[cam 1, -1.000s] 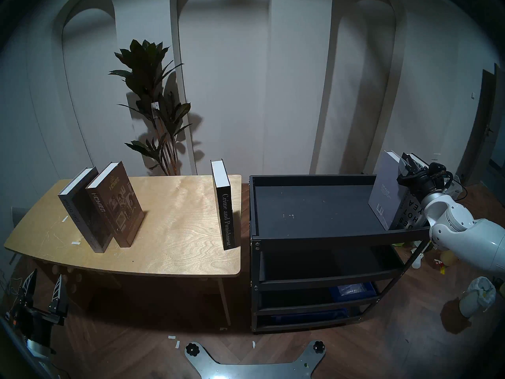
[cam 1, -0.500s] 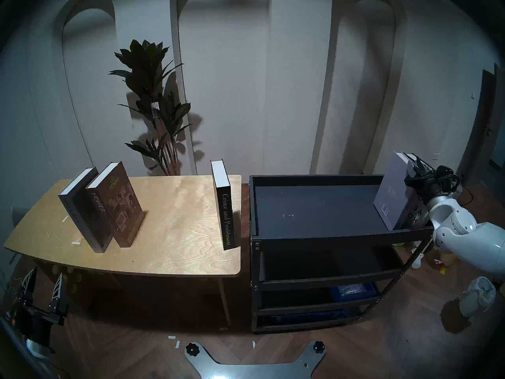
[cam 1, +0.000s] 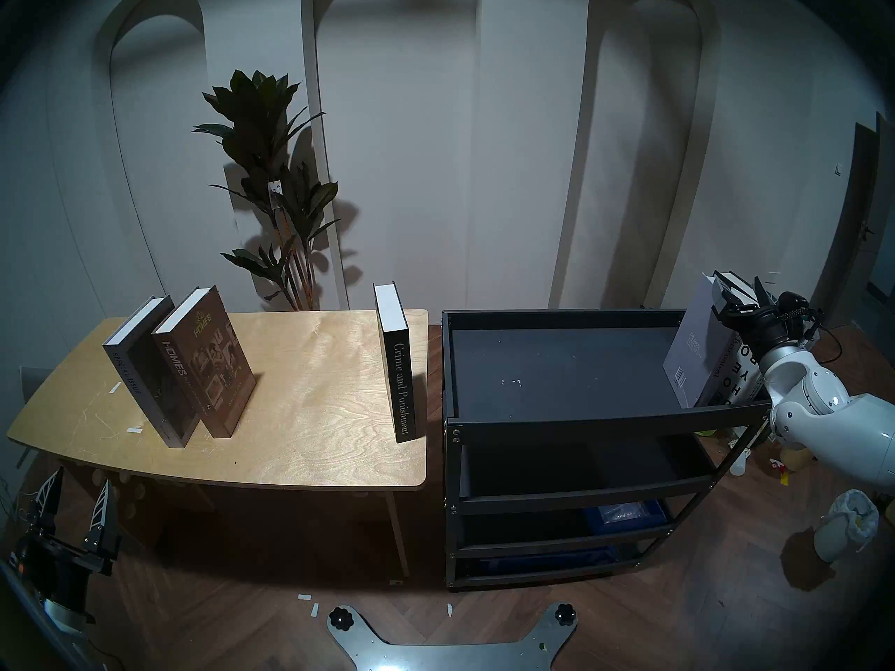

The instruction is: Move the books from the display table onto the shelf, standing them upright with spines facing out and tallest at one end

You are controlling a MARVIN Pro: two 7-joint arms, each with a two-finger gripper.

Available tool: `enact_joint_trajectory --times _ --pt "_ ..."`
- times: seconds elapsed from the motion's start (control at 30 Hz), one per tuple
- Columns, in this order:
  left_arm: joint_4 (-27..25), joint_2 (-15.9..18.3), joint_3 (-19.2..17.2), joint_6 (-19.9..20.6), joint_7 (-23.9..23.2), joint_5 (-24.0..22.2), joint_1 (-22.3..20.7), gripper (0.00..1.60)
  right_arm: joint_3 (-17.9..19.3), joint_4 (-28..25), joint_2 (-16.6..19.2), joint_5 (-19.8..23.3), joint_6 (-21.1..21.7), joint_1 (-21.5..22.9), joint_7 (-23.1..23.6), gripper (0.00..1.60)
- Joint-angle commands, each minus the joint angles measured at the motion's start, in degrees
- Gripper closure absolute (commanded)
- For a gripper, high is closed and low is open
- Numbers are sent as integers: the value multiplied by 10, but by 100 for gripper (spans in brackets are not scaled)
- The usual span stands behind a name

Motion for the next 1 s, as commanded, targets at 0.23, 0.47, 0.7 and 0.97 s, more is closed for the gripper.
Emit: enact_joint_trajectory --times 0.23,0.47,0.7,0.97 --pt "-30 -11 -5 0 -9 -7 7 0 76 -7 10 8 -30 -38 -4 0" --pt "-25 -10 -25 2 -12 -18 9 0 126 -53 10 14 -55 -25 -35 0" --pt "-12 -7 -44 3 -9 -24 9 0 145 -119 11 10 -72 -30 -36 0" --pt "10 4 -75 3 0 -28 10 0 135 -199 12 0 -87 -35 -25 0"
